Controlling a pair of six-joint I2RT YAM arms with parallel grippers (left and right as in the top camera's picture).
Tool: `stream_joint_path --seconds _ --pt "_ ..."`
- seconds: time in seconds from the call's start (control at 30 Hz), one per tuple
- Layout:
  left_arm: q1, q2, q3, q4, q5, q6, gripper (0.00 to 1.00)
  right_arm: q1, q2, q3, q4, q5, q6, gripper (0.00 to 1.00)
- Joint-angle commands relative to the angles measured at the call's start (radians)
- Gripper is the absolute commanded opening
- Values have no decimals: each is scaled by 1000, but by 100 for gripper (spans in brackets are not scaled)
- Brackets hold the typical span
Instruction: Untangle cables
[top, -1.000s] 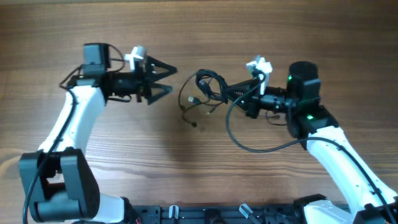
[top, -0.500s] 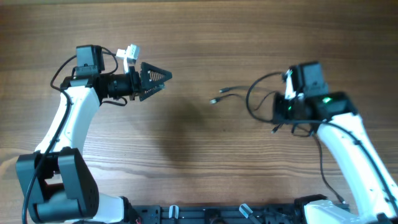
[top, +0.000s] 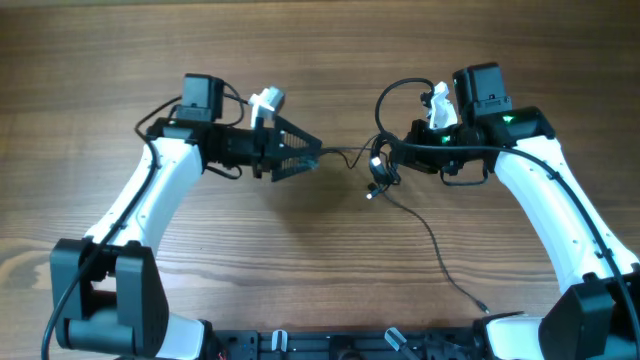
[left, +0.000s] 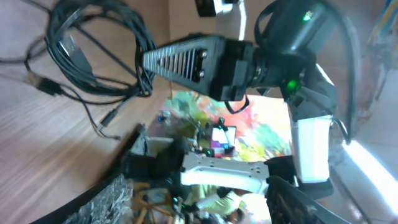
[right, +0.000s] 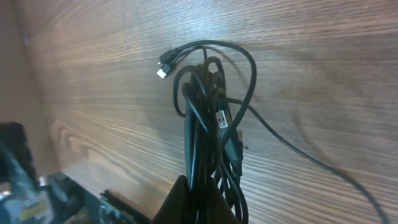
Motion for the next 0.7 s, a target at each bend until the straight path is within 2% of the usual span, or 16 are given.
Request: stream_joint_path --seconds 0.0,0.03,0.1,0.17,0.27,0.47,0.67 --pt "-84 -17 3 0 -262 -262 74 -2 3 10 34 -126 -3 4" --pt "-116 -17 3 13 -314 -327 75 -10 3 11 51 -224 -40 4" --pt "-171 -17 3 112 -312 -380 70 -29 3 11 92 -375 -81 4" --pt "-224 -17 3 217 -338 -473 66 -35 3 11 102 -422 -82 4" --pt "-248 -17 3 226 -501 -581 63 -42 3 11 94 -529 -191 4" --pt "-232 -17 3 228 -579 -576 57 -137 3 10 36 -647 -307 4" --pt "-264 -17 3 406 -578 -573 59 -164 3 8 -30 -647 -343 4"
